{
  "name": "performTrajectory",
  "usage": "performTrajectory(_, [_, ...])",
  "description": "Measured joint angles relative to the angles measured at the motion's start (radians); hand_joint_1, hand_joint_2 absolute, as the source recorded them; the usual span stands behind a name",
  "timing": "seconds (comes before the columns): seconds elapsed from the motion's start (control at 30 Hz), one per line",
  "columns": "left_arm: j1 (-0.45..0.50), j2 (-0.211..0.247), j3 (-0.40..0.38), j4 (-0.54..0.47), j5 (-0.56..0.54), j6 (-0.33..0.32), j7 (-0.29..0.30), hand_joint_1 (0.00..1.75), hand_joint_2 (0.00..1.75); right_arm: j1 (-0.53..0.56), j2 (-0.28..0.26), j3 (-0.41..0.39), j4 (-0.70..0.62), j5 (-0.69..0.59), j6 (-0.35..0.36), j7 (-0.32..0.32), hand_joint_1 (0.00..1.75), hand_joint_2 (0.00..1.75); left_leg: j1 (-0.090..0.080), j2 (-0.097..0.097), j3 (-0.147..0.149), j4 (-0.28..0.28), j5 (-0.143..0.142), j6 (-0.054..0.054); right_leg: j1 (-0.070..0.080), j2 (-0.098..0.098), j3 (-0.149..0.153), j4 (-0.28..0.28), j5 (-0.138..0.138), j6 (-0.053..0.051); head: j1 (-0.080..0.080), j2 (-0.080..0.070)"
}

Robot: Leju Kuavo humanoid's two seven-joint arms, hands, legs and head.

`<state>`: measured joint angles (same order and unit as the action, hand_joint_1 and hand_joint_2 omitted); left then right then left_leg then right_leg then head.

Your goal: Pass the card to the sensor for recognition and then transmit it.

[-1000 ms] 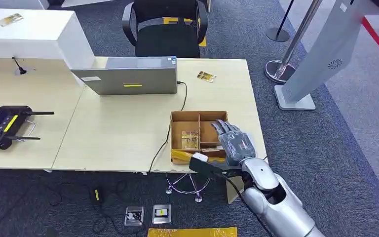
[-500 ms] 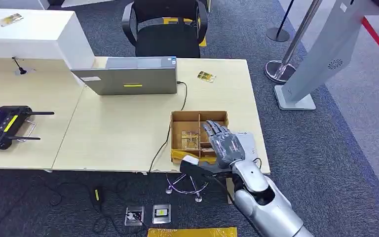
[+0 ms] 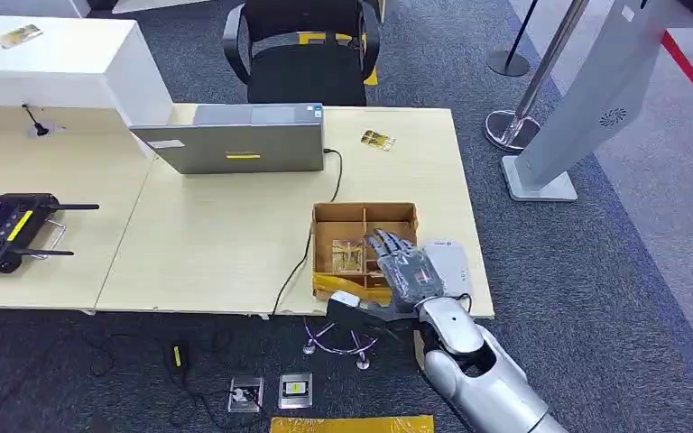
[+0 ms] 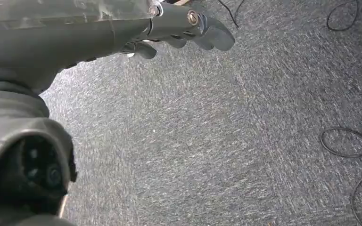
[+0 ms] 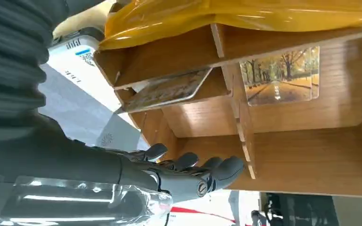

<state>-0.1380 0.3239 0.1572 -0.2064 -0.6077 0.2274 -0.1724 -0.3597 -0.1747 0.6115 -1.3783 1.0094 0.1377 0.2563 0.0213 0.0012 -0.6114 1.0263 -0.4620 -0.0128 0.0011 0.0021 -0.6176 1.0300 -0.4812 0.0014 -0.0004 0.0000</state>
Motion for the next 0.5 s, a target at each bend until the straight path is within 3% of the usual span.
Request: performTrajectory(0.5, [0.0, 0.0, 0.0, 0.0, 0.001, 0.0, 0.0, 0.0, 0.0, -0.009, -0.018, -0.005, 0.005, -0.019, 0.003, 0.027, 0.0, 1.75, 0.0, 0.0, 0.0, 0.0, 0.0, 0.0, 0.0, 0.0, 0.0, 0.0, 0.0, 0.0, 0.0, 0.0])
